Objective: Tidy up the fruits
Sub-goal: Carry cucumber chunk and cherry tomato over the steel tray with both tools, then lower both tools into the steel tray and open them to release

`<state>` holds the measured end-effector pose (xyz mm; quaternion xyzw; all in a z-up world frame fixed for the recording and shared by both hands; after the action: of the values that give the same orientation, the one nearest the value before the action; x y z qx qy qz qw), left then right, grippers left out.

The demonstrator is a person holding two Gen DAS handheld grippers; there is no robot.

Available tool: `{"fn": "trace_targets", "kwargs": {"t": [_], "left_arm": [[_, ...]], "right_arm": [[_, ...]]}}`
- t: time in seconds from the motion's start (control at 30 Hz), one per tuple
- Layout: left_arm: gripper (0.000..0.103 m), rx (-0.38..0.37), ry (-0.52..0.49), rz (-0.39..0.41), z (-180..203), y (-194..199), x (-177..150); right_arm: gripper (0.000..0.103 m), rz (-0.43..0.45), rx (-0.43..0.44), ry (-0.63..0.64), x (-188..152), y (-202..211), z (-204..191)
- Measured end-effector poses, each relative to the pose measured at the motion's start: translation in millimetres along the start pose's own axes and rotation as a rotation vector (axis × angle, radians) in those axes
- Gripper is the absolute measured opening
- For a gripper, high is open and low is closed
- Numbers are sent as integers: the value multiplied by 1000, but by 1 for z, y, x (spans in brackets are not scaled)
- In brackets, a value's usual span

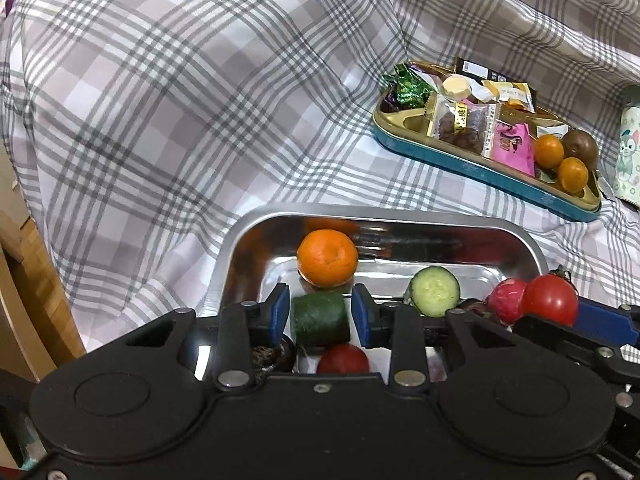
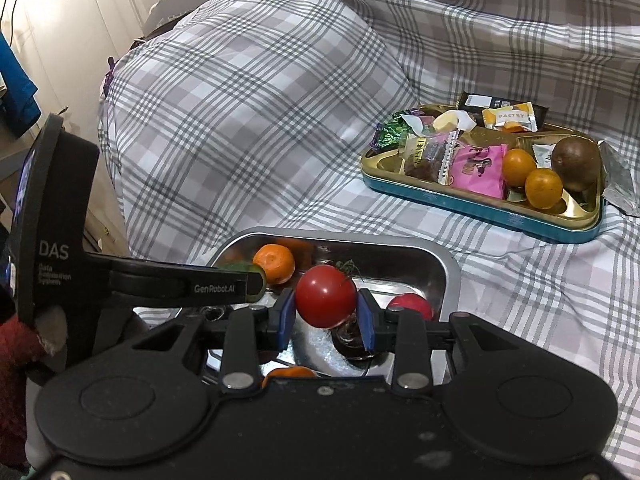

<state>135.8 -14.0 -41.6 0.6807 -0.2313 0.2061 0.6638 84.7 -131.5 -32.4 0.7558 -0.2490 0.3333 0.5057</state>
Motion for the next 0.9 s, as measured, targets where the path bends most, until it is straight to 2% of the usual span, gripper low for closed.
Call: {"fn": "trace_targets", "kwargs": {"t": [0.9], "left_arm": [[42, 1, -45, 11, 8, 20, -8]], "right_arm": [[38, -58, -33, 17, -10, -4, 5]]}}
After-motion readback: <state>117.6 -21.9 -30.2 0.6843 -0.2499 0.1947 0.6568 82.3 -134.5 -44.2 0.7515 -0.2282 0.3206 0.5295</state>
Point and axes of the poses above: each gripper's, at about its wrist camera, not at the fingertips, and y roughly against the way its jaws point, z to its right, x to its top, the point moved 7 cm from there along -y, roughly the way its jaws point, and after that the axes turned 2 degrees about x, right-handed, at the moved point
